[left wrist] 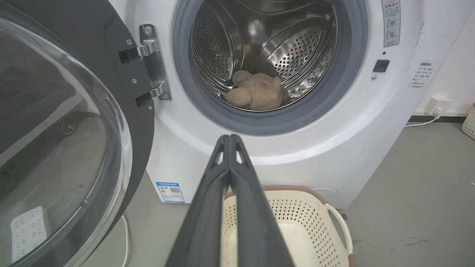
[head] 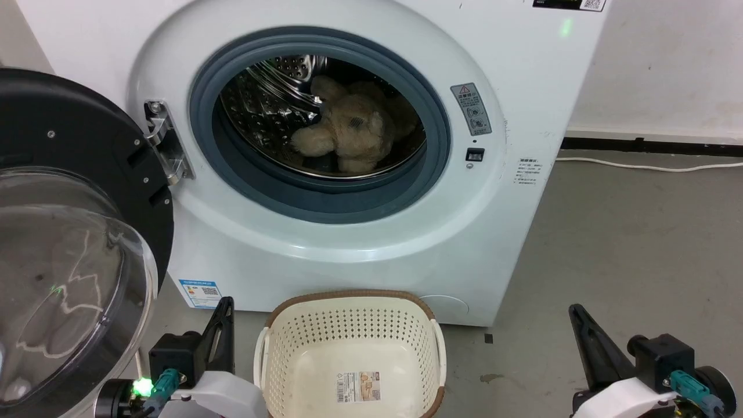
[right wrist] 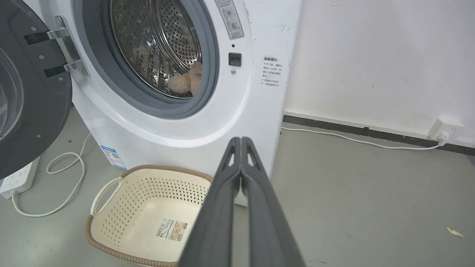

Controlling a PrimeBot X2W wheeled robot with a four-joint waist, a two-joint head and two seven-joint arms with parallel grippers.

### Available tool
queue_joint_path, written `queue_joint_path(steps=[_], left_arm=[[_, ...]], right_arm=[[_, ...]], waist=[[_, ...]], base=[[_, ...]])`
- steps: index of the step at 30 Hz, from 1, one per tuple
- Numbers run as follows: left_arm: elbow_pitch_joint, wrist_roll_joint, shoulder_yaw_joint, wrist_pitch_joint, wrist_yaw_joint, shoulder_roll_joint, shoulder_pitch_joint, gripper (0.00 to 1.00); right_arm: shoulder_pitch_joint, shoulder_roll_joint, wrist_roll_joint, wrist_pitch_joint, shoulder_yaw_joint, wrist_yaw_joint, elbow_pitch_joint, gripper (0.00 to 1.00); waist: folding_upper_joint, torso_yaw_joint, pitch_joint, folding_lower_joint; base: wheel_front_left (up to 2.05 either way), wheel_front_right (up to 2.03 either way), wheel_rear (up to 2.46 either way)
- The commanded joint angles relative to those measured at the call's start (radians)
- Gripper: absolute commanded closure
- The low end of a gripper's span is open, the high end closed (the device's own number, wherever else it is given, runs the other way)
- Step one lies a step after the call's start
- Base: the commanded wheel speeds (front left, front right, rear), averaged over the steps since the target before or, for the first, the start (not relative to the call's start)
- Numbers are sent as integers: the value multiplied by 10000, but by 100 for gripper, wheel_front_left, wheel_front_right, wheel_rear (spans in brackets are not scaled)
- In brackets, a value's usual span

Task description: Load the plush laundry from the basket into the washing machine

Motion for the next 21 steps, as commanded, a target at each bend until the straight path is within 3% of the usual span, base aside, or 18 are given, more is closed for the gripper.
queue_joint_path(steps=[1, 21], left_arm=[[-71, 154, 99, 55, -43, -53, -139, 100], [-208, 699, 438, 302, -172, -300, -203, 100]], right_arm=[[-238, -5, -113, 53, 15, 7, -89, 100], [-491, -6, -415, 404, 51, 8, -229, 100]], waist=[[0, -6, 9, 0], [0, -66, 92, 0]], base=[[0, 0, 0], [0, 0, 0]])
